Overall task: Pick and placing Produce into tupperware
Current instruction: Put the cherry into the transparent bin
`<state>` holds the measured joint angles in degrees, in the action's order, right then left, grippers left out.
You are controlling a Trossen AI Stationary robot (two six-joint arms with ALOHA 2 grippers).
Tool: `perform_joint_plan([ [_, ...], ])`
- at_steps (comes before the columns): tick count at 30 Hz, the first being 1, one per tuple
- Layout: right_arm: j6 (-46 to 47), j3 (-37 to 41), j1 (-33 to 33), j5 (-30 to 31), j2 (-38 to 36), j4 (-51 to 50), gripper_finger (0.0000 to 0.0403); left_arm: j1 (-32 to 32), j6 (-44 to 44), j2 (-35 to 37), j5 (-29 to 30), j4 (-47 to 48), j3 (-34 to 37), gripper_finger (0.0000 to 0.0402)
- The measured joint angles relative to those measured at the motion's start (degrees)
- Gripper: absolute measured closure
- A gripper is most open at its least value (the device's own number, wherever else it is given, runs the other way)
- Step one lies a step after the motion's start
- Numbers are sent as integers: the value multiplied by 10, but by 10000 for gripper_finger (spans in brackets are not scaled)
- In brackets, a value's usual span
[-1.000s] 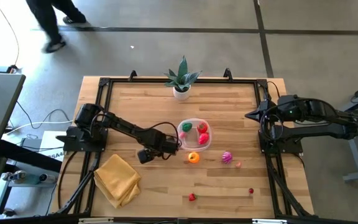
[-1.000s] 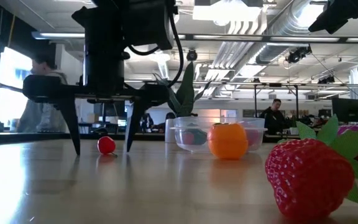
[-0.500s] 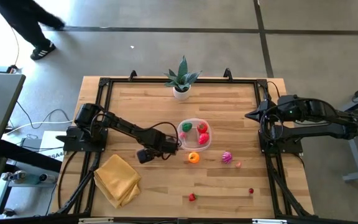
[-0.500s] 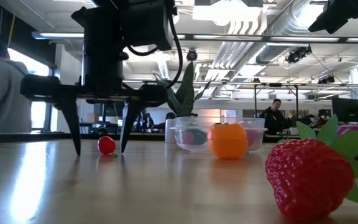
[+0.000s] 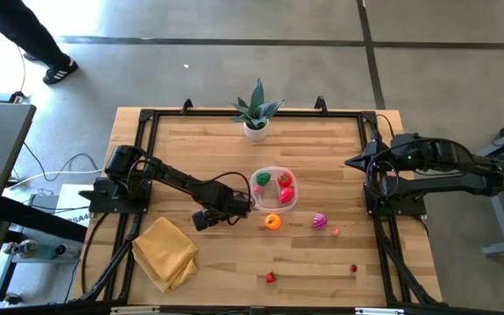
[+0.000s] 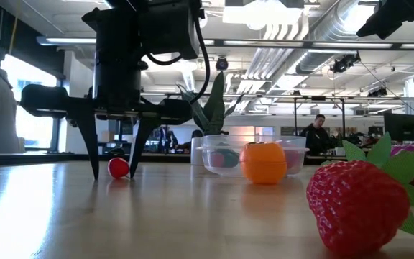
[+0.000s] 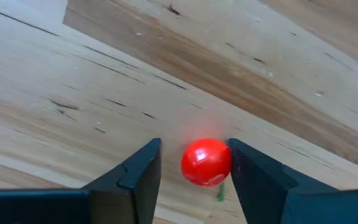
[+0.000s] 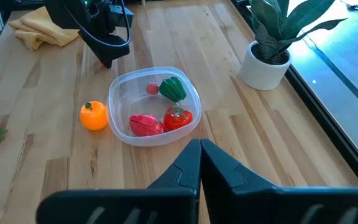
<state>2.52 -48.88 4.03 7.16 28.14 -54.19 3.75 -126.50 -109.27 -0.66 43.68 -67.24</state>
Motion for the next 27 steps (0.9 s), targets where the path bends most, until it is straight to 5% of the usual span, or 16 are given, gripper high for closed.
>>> perform_joint_plan([
  [18,0,0,0,0,0,0,403,0,-9,0,-6,0,-1,292],
  [27,0,0,0,0,0,0,403,0,-9,-1,-7,0,-1,290],
])
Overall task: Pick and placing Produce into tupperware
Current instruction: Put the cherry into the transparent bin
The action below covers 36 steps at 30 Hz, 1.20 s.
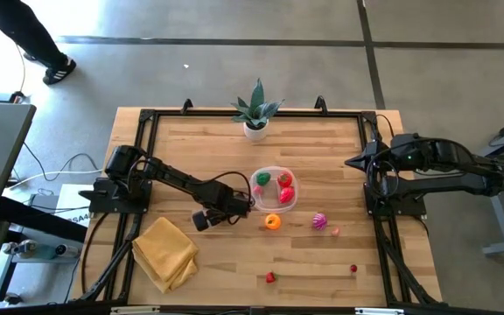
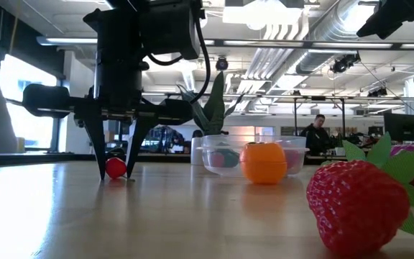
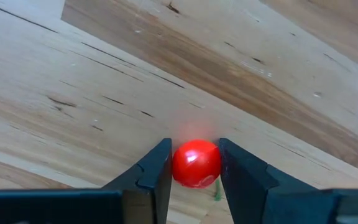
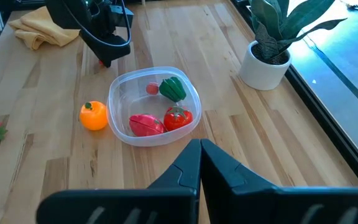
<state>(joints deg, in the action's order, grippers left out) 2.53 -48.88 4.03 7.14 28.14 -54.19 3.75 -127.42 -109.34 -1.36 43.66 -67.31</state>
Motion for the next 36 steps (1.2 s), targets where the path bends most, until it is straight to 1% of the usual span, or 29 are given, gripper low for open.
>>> perform_joint_plan([
  [14,0,0,0,0,0,0,403,0,0,0,1,1,-2,291],
  [19,0,0,0,0,0,0,403,-1,20,17,38,7,-21,291],
  [22,0,0,0,0,0,0,403,-1,39,37,67,26,-52,291],
  [24,0,0,0,0,0,0,403,-5,54,45,80,56,-79,291],
  [27,0,0,0,0,0,0,403,-19,90,49,85,100,-142,291],
  [29,0,0,0,0,0,0,403,-33,130,49,86,120,-183,291],
  [32,0,0,0,0,0,0,403,-57,207,38,86,120,-237,291],
  [34,0,0,0,0,0,0,403,-72,255,23,83,122,-266,291],
  [36,0,0,0,0,0,0,403,-88,288,2,67,124,-289,291],
])
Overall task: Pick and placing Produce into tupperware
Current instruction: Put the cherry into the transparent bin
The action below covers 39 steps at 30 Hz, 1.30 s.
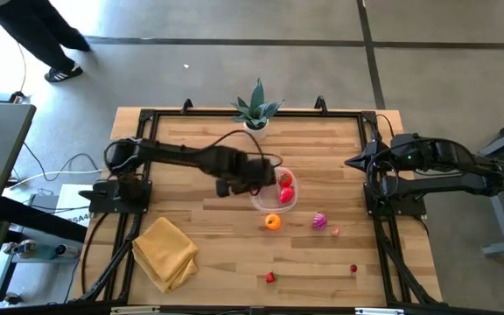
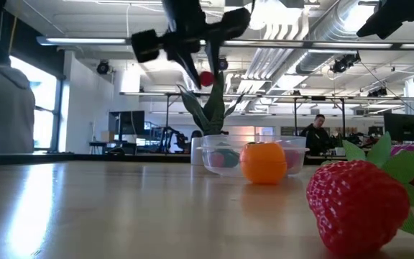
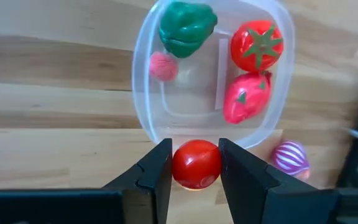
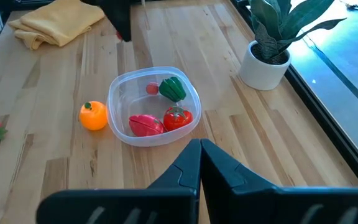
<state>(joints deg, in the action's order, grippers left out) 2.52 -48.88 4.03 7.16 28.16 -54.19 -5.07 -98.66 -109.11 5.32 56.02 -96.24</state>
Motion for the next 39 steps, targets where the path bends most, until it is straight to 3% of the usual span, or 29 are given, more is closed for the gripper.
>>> perform_joint_plan([
  [5,0,0,0,0,0,0,403,-37,39,-68,-61,-5,-33,291],
  [15,0,0,0,0,0,0,403,-59,85,-153,-101,-49,-74,291],
  [39,0,0,0,0,0,0,403,-54,73,-204,-124,-62,-72,289],
])
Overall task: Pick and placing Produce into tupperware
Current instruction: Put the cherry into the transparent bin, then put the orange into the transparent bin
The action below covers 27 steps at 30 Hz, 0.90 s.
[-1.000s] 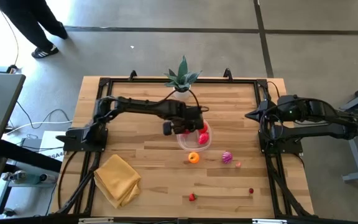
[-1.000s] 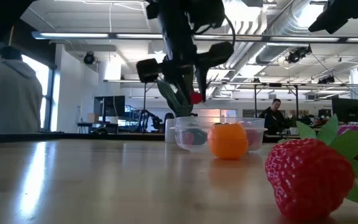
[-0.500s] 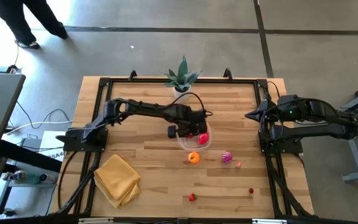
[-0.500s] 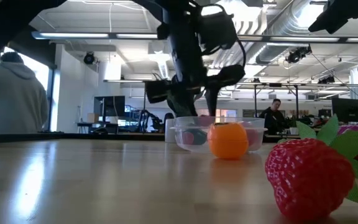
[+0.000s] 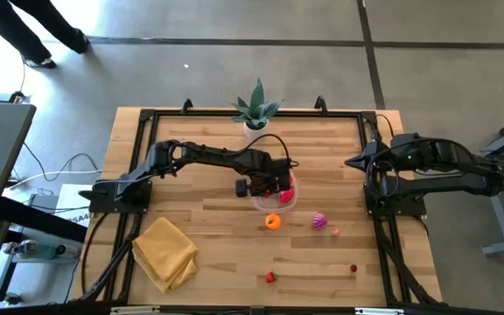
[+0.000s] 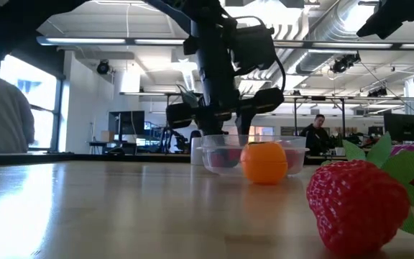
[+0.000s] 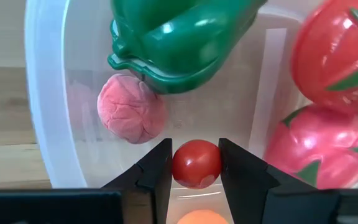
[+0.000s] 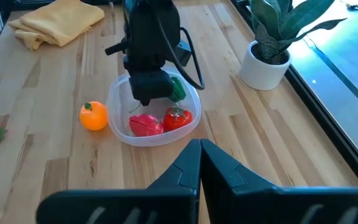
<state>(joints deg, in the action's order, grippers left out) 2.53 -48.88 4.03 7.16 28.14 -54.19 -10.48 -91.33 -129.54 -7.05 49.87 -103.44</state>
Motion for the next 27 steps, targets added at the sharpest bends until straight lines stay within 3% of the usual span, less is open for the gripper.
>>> perform_joint_plan([
  [13,0,0,0,0,0,0,403,0,15,0,2,1,-7,240],
  [24,0,0,0,0,0,0,403,20,41,2,48,203,-209,253],
  [27,0,0,0,0,0,0,403,51,5,4,52,234,-218,251],
])
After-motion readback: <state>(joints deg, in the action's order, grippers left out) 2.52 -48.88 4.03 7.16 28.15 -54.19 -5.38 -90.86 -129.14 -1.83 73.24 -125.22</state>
